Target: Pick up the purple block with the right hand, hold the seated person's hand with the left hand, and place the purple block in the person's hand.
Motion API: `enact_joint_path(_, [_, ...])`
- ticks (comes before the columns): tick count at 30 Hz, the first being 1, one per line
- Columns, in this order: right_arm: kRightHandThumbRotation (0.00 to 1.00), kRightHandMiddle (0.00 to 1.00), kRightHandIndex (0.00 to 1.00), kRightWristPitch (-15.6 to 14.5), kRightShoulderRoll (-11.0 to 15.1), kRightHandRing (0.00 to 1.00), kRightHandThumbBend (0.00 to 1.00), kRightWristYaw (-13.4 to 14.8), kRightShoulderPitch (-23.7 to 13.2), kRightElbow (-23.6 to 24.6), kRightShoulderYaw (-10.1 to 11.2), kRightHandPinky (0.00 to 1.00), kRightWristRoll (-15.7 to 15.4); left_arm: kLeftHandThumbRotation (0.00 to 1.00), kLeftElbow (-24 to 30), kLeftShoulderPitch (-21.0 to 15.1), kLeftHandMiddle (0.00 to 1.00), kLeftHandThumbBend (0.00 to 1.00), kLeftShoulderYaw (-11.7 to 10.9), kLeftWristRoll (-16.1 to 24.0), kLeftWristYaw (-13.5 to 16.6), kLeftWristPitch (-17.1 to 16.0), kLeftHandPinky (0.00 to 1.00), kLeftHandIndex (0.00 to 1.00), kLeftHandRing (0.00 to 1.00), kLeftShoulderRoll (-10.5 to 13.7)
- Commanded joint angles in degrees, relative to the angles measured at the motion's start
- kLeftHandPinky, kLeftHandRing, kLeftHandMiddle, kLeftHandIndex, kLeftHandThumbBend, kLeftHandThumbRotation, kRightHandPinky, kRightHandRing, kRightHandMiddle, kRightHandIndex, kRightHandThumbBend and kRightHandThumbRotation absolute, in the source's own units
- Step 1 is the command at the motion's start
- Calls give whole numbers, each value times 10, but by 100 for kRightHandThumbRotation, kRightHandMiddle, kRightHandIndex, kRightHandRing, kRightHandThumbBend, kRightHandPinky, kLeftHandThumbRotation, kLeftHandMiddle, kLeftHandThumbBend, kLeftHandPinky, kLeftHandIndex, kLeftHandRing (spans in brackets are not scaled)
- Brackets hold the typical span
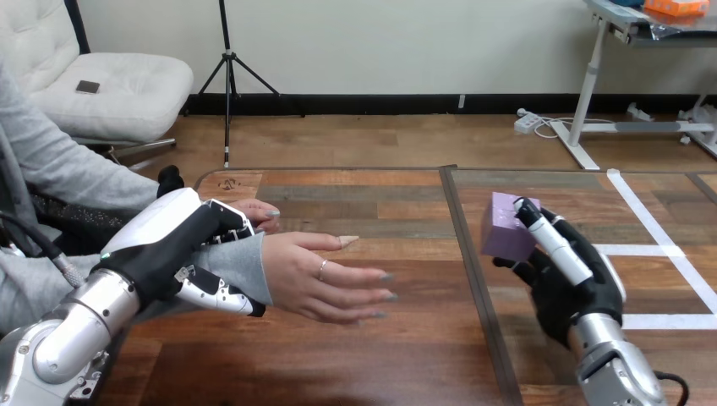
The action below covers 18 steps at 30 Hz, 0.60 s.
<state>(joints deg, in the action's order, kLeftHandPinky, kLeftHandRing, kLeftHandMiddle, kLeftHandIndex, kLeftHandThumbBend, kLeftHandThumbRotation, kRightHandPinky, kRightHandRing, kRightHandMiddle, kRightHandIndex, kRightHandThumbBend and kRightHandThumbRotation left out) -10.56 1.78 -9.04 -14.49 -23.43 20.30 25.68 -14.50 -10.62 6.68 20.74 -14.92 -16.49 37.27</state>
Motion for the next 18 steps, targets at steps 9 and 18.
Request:
enact_joint_path(9, [0, 44, 44, 11, -28, 37, 76, -3, -9, 50, -28, 32, -2, 0, 10, -42, 35, 69, -8, 0, 5, -6, 21, 37, 27, -8])
enact_joint_path(18, [0, 44, 44, 10, -38, 38, 78, 3, -5, 55, -45, 32, -13, 0, 10, -43, 34, 68, -9, -5, 4, -9, 21, 37, 27, -11])
